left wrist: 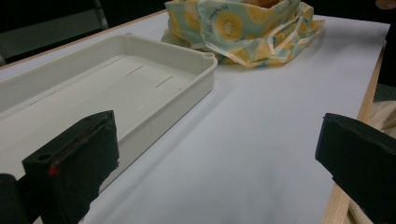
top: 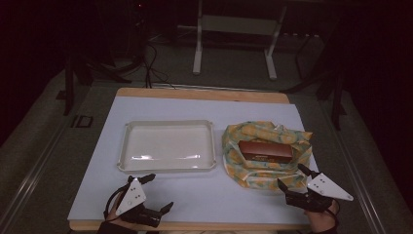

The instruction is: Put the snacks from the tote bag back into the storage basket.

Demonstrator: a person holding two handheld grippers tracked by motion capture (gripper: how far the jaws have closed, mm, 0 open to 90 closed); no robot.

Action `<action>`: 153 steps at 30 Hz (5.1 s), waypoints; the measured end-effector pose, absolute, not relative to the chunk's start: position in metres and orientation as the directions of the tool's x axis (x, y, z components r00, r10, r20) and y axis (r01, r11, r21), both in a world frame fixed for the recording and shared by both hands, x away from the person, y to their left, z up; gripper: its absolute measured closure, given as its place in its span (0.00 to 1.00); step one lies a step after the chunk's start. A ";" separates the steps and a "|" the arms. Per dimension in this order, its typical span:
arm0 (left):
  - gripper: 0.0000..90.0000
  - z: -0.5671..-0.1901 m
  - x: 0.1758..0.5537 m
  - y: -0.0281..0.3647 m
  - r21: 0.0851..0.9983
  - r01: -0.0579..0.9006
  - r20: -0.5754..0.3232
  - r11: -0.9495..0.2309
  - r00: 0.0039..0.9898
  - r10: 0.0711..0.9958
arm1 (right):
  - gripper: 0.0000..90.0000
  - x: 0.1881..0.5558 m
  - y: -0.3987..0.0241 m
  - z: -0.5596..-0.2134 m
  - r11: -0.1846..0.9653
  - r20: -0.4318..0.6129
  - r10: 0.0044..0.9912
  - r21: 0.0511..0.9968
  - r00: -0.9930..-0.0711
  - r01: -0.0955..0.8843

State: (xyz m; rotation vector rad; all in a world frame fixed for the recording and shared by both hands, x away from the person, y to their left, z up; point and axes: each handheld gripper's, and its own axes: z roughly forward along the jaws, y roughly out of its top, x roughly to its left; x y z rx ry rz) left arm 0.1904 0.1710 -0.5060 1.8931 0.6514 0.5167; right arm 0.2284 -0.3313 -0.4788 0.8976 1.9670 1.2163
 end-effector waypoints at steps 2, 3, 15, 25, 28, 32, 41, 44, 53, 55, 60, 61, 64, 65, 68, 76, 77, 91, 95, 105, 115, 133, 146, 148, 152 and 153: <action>0.00 -0.506 0.190 0.171 0.919 0.208 0.061 -0.334 0.764 0.643 | 0.15 0.231 -0.334 -0.479 0.315 -0.120 0.802 0.917 -0.585 0.243; 0.00 -0.506 0.190 0.171 0.919 0.208 0.061 -0.334 0.764 0.643 | 0.15 0.231 -0.334 -0.479 0.315 -0.120 0.802 0.917 -0.585 0.243; 0.00 -0.506 0.190 0.170 0.919 0.207 0.060 -0.335 0.768 0.638 | 0.15 0.232 -0.337 -0.479 0.299 -0.090 0.791 0.920 -0.605 0.254; 0.00 -0.506 0.189 0.170 0.918 0.204 0.064 -0.339 0.768 0.637 | 0.15 0.234 -0.333 -0.478 0.346 -0.135 0.739 0.917 -0.661 0.200; 0.00 -0.506 0.189 0.170 0.918 0.204 0.065 -0.340 0.769 0.636 | 0.15 0.234 -0.331 -0.479 0.355 -0.143 0.739 0.913 -0.658 0.201; 0.00 -0.506 0.189 0.169 0.918 0.205 0.063 -0.340 0.770 0.635 | 0.14 0.234 -0.331 -0.477 0.342 -0.126 0.728 0.919 -0.674 0.197; 0.00 -0.506 0.190 0.168 0.917 0.208 0.059 -0.341 0.774 0.630 | 0.12 0.233 -0.328 -0.472 0.347 -0.102 0.715 0.911 -0.692 0.224; 0.00 -0.506 0.190 0.168 0.918 0.209 0.055 -0.338 0.774 0.631 | 0.12 0.232 -0.327 -0.468 0.345 -0.102 0.703 0.914 -0.704 0.212; 0.00 -0.506 0.190 0.168 0.919 0.211 0.050 -0.334 0.776 0.629 | 0.12 0.233 -0.334 -0.447 0.320 -0.091 0.656 0.933 -0.750 0.166; 0.00 -0.506 0.190 0.169 0.918 0.211 0.052 -0.336 0.776 0.628 | 0.12 0.232 -0.335 -0.444 0.330 -0.117 0.650 0.934 -0.751 0.140; 0.00 -0.506 0.190 0.168 0.918 0.210 0.051 -0.336 0.777 0.627 | 0.12 0.234 -0.335 -0.437 0.355 -0.142 0.645 0.926 -0.751 0.130; 0.00 -0.506 0.190 0.168 0.918 0.210 0.051 -0.336 0.777 0.627 | 0.12 0.234 -0.335 -0.437 0.355 -0.142 0.645 0.926 -0.751 0.130; 0.00 -0.506 0.190 0.168 0.919 0.208 0.052 -0.335 0.778 0.626 | 0.12 0.237 -0.335 -0.430 0.360 -0.149 0.625 0.926 -0.766 0.114; 0.00 -0.506 0.190 0.168 0.919 0.208 0.052 -0.335 0.778 0.627 | 0.12 0.238 -0.335 -0.428 0.367 -0.158 0.627 0.924 -0.763 0.111; 0.00 -0.506 0.190 0.167 0.918 0.208 0.053 -0.337 0.779 0.625 | 0.12 0.241 -0.335 -0.423 0.378 -0.164 0.618 0.920 -0.769 0.107; 0.00 -0.506 0.189 0.167 0.918 0.207 0.053 -0.337 0.781 0.623 | 0.12 0.253 -0.336 -0.412 0.376 -0.170 0.604 0.922 -0.779 0.091; 0.00 -0.506 0.189 0.167 0.918 0.207 0.053 -0.338 0.781 0.622 | 0.12 0.255 -0.337 -0.410 0.377 -0.176 0.606 0.922 -0.776 0.086; 0.00 -0.506 0.189 0.166 0.917 0.207 0.055 -0.342 0.782 0.621 | 0.15 0.292 -0.338 -0.394 0.413 -0.174 0.514 0.908 -0.840 0.064; 0.00 -0.506 0.189 0.166 0.916 0.206 0.057 -0.344 0.782 0.621 | 0.15 0.306 -0.336 -0.395 0.444 -0.166 0.484 0.893 -0.859 0.078; 0.00 -0.506 0.189 0.166 0.916 0.207 0.057 -0.344 0.782 0.621 | 0.17 0.338 -0.332 -0.405 0.552 -0.121 0.400 0.823 -0.909 0.134; 0.00 -0.506 0.190 0.167 0.916 0.209 0.053 -0.343 0.783 0.619 | 0.19 0.365 -0.331 -0.414 0.617 -0.100 0.375 0.769 -0.922 0.168; 0.00 -0.507 0.191 0.166 0.913 0.215 0.049 -0.348 0.787 0.615 | 0.31 0.393 -0.325 -0.448 0.779 -0.122 0.333 0.594 -0.935 0.200; 0.00 -0.508 0.192 0.167 0.913 0.223 0.039 -0.343 0.788 0.615 | 0.32 0.411 -0.320 -0.458 0.850 -0.115 0.308 0.479 -0.944 0.219; 0.00 -0.509 0.192 0.167 0.912 0.223 0.039 -0.345 0.789 0.613 | 0.32 0.413 -0.319 -0.460 0.862 -0.108 0.298 0.457 -0.948 0.219; 0.00 -0.509 0.192 0.167 0.911 0.223 0.039 -0.346 0.790 0.612 | 0.32 0.416 -0.315 -0.463 0.886 -0.109 0.279 0.413 -0.954 0.211; 0.00 -0.509 0.193 0.167 0.911 0.223 0.039 -0.347 0.790 0.611 | 0.32 0.417 -0.315 -0.464 0.890 -0.107 0.276 0.405 -0.955 0.211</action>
